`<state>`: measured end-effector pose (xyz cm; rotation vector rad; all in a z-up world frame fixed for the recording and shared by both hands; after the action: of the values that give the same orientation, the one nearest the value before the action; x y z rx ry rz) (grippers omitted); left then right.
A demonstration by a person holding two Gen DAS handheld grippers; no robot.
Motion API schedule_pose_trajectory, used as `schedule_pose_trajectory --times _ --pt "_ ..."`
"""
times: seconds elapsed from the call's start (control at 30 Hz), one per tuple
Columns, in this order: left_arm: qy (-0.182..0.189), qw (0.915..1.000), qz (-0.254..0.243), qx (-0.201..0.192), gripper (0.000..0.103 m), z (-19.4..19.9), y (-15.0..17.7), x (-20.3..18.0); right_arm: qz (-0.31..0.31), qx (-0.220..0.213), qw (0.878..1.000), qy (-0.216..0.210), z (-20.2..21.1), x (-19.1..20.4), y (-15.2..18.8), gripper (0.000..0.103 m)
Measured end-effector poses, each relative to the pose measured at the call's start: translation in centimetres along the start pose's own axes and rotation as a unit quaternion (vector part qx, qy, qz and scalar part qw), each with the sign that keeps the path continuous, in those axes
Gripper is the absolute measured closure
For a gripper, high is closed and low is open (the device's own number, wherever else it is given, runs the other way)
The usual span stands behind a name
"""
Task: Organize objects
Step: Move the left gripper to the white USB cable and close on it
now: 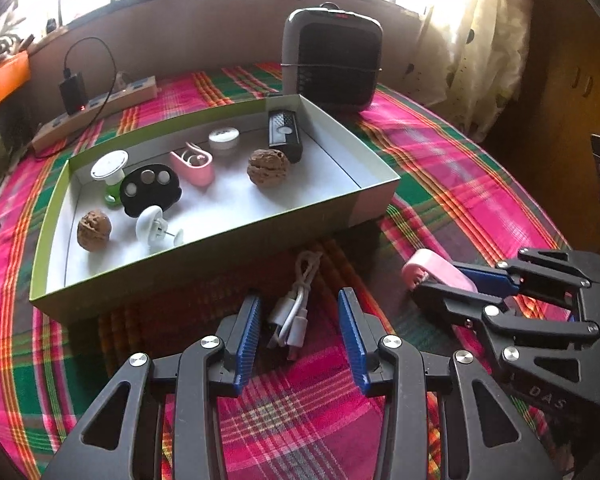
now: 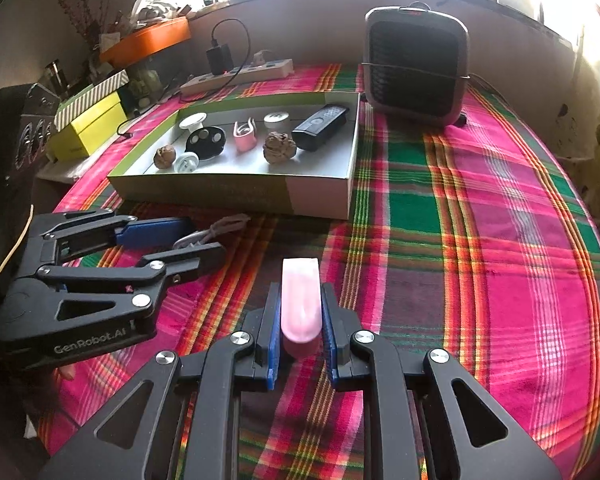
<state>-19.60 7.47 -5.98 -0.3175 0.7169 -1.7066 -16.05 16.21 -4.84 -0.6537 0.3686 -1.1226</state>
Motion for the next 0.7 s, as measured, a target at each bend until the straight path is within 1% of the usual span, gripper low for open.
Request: schedule_pose_trajectory --times 0.13,0.3,0.47,0.7 --pt "-0.011 0.9999 -0.006 -0.004 0.067 -0.07 0.03 -0.07 -0.001 0.001 1.000 -0.003 -0.05 0.02 -0.01 0.084" --pt "-0.024 0.9997 -0.002 -0.006 0.077 -0.04 -0.04 0.27 0.001 0.003 1.000 -0.004 -0.12 0.11 0.01 0.084" --pt "-0.034 0.9994 -0.002 -0.010 0.084 0.01 -0.04 0.60 0.001 0.004 1.000 -0.003 -0.13 0.11 0.05 0.084" --pt "-0.034 0.9994 -0.001 -0.011 0.085 0.05 -0.06 0.70 0.003 0.005 1.000 -0.001 -0.23 0.11 0.04 0.084"
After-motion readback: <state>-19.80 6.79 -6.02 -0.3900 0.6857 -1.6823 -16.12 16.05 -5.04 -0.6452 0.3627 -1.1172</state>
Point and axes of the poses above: each gripper's, at about its wrist camera, not at the fingertips, and z roughly against the way its jaws point, x to its left, y to its underside, the point moved 8 cm from there along -z, roughly the way its jaws point, and after that the axes turned 7 degrees about z, right-handed, at the moved point
